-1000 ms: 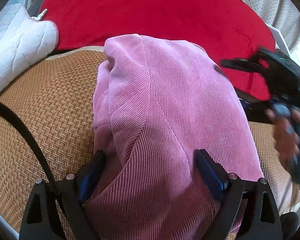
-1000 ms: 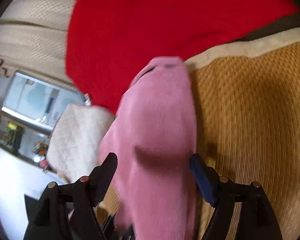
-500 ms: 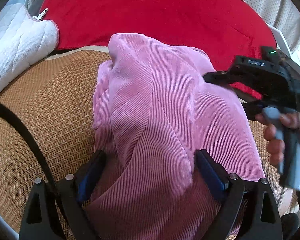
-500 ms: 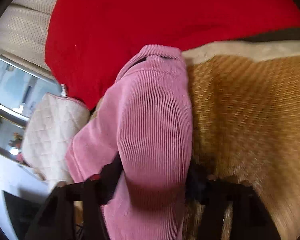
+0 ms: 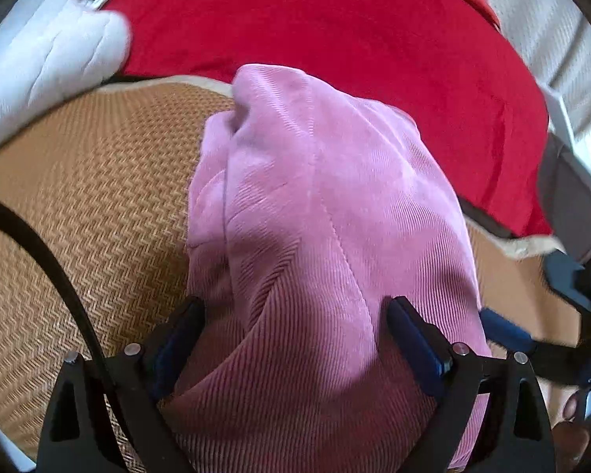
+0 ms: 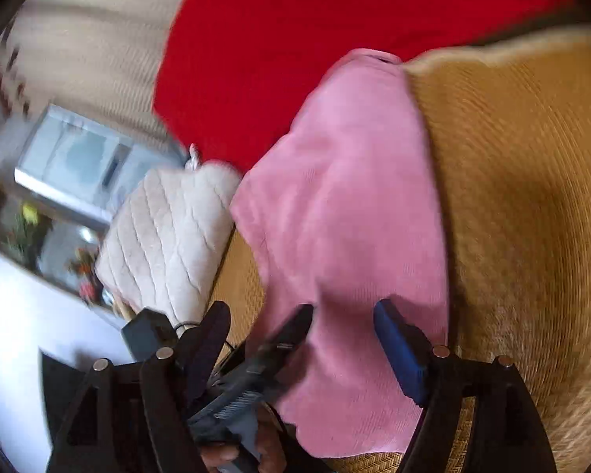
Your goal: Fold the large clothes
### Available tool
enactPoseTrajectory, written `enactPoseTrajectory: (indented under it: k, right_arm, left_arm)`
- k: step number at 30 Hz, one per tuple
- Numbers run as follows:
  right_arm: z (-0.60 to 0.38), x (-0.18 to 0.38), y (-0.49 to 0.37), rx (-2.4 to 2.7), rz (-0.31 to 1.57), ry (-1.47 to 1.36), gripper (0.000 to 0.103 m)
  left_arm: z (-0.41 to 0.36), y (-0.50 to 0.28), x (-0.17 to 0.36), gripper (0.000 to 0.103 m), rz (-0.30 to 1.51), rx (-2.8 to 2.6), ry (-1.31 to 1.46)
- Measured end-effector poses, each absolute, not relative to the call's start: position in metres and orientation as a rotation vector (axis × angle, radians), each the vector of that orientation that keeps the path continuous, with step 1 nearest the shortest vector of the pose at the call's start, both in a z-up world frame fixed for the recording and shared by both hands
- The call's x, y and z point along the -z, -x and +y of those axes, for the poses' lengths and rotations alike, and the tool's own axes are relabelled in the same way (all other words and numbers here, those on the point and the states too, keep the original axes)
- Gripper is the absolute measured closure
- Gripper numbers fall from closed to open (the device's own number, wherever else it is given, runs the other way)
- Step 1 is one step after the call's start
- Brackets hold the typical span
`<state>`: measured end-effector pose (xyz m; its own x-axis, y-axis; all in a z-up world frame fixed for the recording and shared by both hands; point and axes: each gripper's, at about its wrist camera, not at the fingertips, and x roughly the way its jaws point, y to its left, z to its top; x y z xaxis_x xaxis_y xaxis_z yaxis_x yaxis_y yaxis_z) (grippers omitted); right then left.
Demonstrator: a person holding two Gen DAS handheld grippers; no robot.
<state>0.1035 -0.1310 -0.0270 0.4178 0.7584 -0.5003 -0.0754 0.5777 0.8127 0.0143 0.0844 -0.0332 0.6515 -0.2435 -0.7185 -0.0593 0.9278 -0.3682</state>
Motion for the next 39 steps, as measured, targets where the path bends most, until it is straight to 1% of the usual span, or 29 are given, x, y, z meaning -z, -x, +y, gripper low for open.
enactPoseTrajectory:
  k: [3, 7, 8, 10, 12, 13, 17, 20, 22, 23, 26, 29, 33, 37, 39]
  right_arm:
    - [-0.141, 0.011, -0.091, -0.612, 0.971, -0.830, 0.023]
    - [-0.136, -0.008, -0.076, -0.677, 0.917, -0.809, 0.023]
    - [-0.135, -0.003, -0.074, -0.686, 0.929, -0.818, 0.023]
    - [-0.122, 0.019, -0.078, -0.686, 1.001, -0.819, 0.023]
    - [-0.121, 0.030, -0.076, -0.672, 1.024, -0.826, 0.023]
    - [-0.123, 0.030, -0.074, -0.671, 1.013, -0.837, 0.023]
    - [-0.118, -0.002, -0.076, -0.664, 0.971, -0.743, 0.022]
    - [-0.107, -0.018, -0.075, -0.711, 0.938, -0.710, 0.020]
    - [-0.099, -0.008, -0.079, -0.676, 0.985, -0.658, 0.018]
    - [-0.100, 0.013, -0.081, -0.653, 1.041, -0.645, 0.018]
    - [-0.113, 0.032, -0.080, -0.689, 1.006, -0.793, 0.018]
    - [-0.115, 0.034, -0.082, -0.704, 1.015, -0.799, 0.018]
    - [-0.111, 0.035, -0.085, -0.723, 1.015, -0.784, 0.018]
    - [-0.110, 0.038, -0.086, -0.751, 0.996, -0.805, 0.018]
    - [-0.106, 0.036, -0.088, -0.756, 0.991, -0.805, 0.018]
  left_arm:
    - [0.100, -0.008, 0.029, 0.009, 0.821, 0.090, 0.455]
    - [0.128, 0.013, 0.010, 0.009, 0.656, 0.066, 0.544]
    - [0.134, 0.017, 0.008, 0.009, 0.632, 0.049, 0.549]
    - [0.139, 0.014, 0.016, 0.009, 0.684, 0.032, 0.550]
    - [0.139, -0.001, 0.041, 0.009, 0.852, 0.049, 0.554]
    - [0.141, -0.004, 0.053, 0.009, 0.885, 0.062, 0.589]
    - [0.138, 0.000, 0.043, 0.009, 0.841, 0.059, 0.535]
    - [0.143, -0.004, 0.049, 0.009, 0.872, 0.080, 0.601]
    - [0.145, -0.001, 0.049, 0.009, 0.866, 0.071, 0.603]
    - [0.149, 0.000, 0.046, 0.009, 0.860, 0.066, 0.599]
    - [0.173, 0.005, 0.028, 0.009, 0.765, 0.046, 0.636]
    - [0.192, -0.004, 0.010, 0.009, 0.717, 0.059, 0.680]
    - [0.186, -0.045, -0.008, 0.009, 0.771, 0.184, 0.623]
    - [0.175, -0.089, -0.001, 0.009, 0.859, 0.260, 0.533]
    - [0.172, -0.112, 0.011, 0.009, 0.929, 0.266, 0.502]
